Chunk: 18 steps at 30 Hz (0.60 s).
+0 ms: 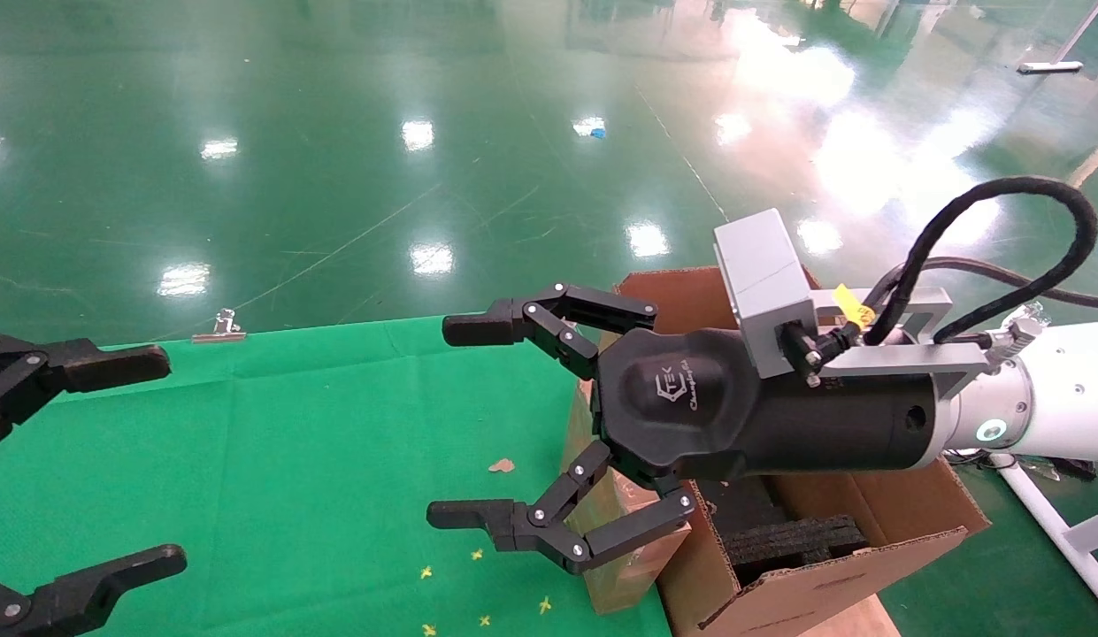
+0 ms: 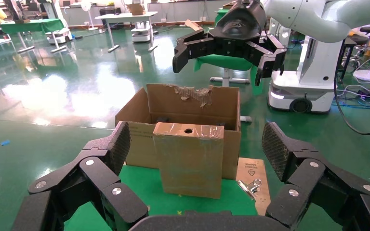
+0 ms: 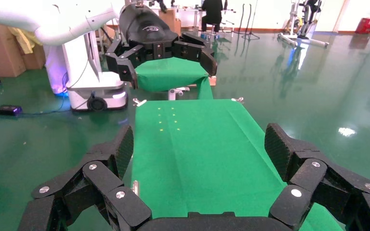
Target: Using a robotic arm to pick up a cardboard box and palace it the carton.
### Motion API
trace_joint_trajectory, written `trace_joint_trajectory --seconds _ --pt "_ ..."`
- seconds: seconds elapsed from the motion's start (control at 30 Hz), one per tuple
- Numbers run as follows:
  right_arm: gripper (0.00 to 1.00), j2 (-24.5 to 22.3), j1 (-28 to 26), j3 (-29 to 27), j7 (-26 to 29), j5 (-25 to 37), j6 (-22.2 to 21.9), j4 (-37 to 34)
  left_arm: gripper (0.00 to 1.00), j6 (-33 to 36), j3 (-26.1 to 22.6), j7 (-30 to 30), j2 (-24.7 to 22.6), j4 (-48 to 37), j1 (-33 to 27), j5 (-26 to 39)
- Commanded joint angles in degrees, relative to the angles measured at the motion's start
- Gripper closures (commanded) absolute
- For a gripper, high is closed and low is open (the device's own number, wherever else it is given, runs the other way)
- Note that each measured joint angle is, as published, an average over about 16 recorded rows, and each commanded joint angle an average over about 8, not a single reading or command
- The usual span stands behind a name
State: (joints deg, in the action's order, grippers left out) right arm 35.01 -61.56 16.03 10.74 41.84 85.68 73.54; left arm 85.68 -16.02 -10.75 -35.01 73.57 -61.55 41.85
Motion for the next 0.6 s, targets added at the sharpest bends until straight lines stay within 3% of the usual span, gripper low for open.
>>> trace_joint_trajectory --seconds 0.03,0.4,0.6 --pt "0.00 0.00 0.00 0.00 0.00 0.00 0.00 0.00 0.00 0.00 0.00 0.00 0.00 0.00 0.00 0.00" --pt "0.00 -0.10 -0.16 0.32 0.08 0.69 0.11 0.35 0.00 0.00 -0.01 0.01 0.00 -0.01 -0.01 0.00" --pt "0.00 0.47 -3.44 4.36 1.09 8.64 1.37 2.84 0.00 0.01 -0.04 0.03 0.00 -0.04 -0.03 -0.02"
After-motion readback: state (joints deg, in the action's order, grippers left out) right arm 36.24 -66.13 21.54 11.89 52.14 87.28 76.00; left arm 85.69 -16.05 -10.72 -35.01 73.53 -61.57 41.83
